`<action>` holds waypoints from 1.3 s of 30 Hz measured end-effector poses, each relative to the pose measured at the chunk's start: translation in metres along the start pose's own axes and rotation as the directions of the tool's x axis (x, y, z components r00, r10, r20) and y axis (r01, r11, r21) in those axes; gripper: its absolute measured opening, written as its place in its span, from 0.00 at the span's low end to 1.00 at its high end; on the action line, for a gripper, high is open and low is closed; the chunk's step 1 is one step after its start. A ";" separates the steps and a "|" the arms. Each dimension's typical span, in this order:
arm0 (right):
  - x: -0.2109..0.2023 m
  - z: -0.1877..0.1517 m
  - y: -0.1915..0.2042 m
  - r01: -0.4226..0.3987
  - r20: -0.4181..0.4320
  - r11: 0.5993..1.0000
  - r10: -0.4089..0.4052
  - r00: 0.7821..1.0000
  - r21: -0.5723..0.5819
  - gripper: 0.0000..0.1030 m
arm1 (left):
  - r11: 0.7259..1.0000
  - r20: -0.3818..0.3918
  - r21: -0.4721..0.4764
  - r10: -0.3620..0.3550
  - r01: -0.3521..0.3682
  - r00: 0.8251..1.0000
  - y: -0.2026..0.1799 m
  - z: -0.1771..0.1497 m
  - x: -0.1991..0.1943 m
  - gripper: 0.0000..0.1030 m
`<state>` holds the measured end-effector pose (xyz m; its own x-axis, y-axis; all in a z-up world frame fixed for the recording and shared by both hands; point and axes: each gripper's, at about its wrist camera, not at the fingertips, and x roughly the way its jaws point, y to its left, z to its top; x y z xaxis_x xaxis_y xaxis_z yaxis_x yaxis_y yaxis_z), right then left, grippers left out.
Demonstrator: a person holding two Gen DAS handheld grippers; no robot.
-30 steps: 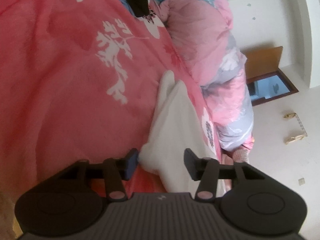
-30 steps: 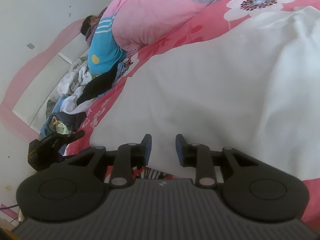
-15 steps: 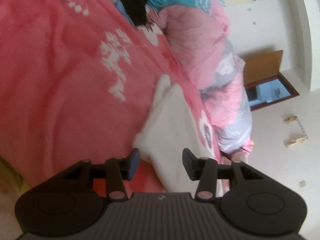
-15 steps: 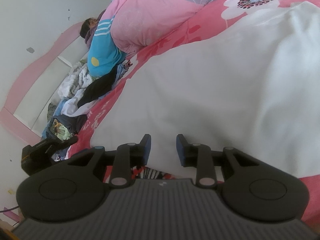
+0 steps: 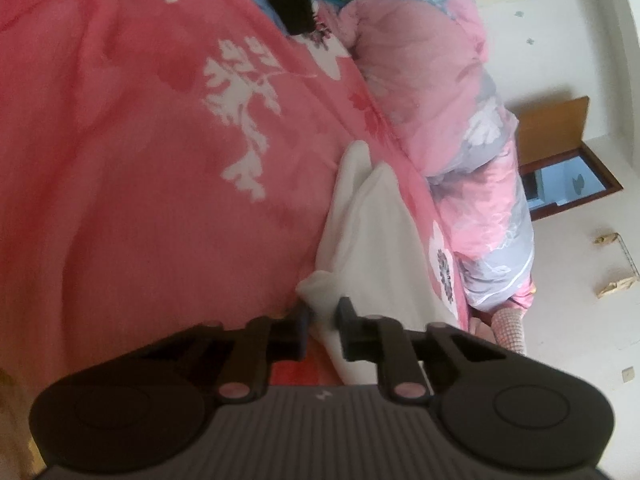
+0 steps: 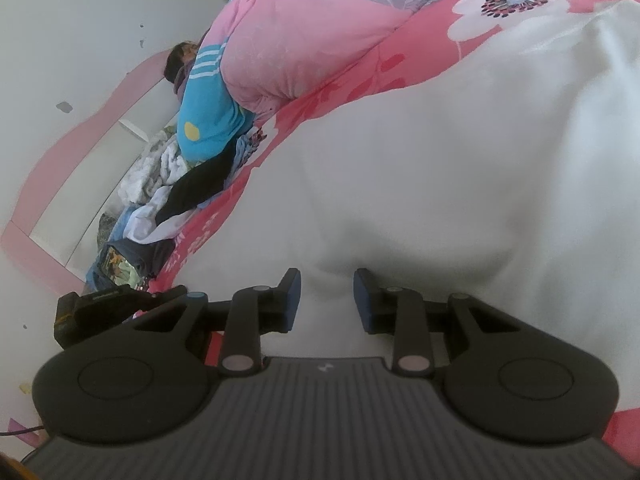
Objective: Fold clothes
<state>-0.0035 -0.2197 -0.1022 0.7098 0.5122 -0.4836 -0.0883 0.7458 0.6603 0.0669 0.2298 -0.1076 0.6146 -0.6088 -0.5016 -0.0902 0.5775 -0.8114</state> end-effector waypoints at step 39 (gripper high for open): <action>-0.053 -0.011 -0.016 -0.035 0.130 0.998 0.028 0.991 0.048 0.32 | 0.856 0.096 0.513 0.018 -0.065 0.995 -0.098 -0.055 0.017 0.39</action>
<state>-0.0472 -0.2543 -0.0932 0.7920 0.4732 -0.3857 -0.0795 0.7063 0.7034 0.0431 0.1324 -0.0531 0.6856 -0.5431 -0.4848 0.2849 0.8130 -0.5079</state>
